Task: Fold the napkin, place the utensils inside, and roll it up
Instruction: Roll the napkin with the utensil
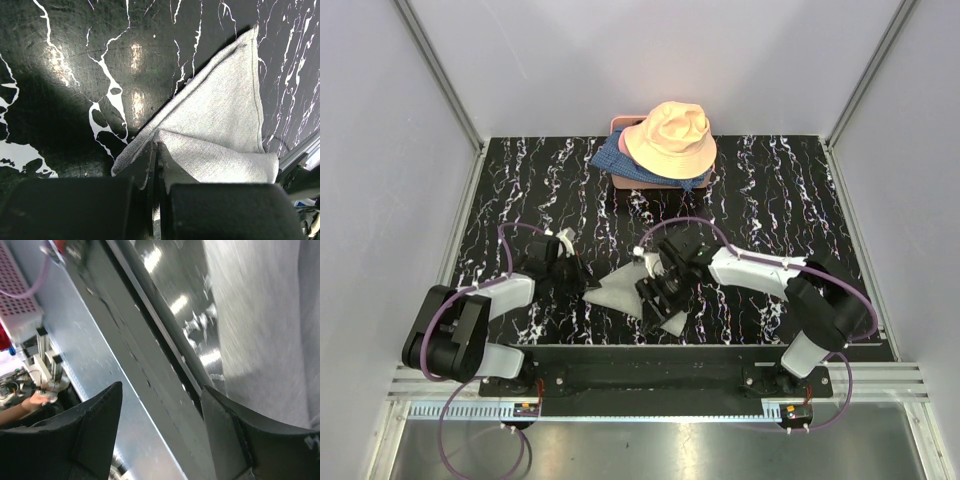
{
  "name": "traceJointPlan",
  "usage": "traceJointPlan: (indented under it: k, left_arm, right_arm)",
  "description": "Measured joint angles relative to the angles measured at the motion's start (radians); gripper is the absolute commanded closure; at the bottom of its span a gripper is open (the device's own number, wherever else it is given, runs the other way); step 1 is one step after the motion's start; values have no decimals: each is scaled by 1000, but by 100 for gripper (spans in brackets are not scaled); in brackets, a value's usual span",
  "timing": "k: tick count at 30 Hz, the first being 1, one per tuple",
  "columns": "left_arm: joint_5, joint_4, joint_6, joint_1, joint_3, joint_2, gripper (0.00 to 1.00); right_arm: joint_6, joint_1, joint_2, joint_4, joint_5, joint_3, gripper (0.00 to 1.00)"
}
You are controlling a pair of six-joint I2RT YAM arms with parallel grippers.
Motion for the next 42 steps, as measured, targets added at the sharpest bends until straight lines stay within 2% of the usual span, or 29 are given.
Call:
traceJointPlan:
  k: [6,12,18,24,31,42]
  left_arm:
    - [0,-5,5,0,2,0,100]
    - [0,-5,6,0,2,0,100]
    - [-2,-15,11,0,8,0,100]
    - [0,-26,12,0,25,18,100]
    - [0,-38,16,0,45,34,100]
    - [2,-57,23,0,66,51,100]
  right_arm:
    - [19,2,-7,-23,37,-101,28]
    - [21,2,-29,-33,68,-127,28]
    - [3,37,-32,-79,149,-16,25]
    - [-61,154,-27,-17,370,144,22]
    - [-161,188,57,99,542,152,22]
    - [-283,241,134,196,636,142,30]
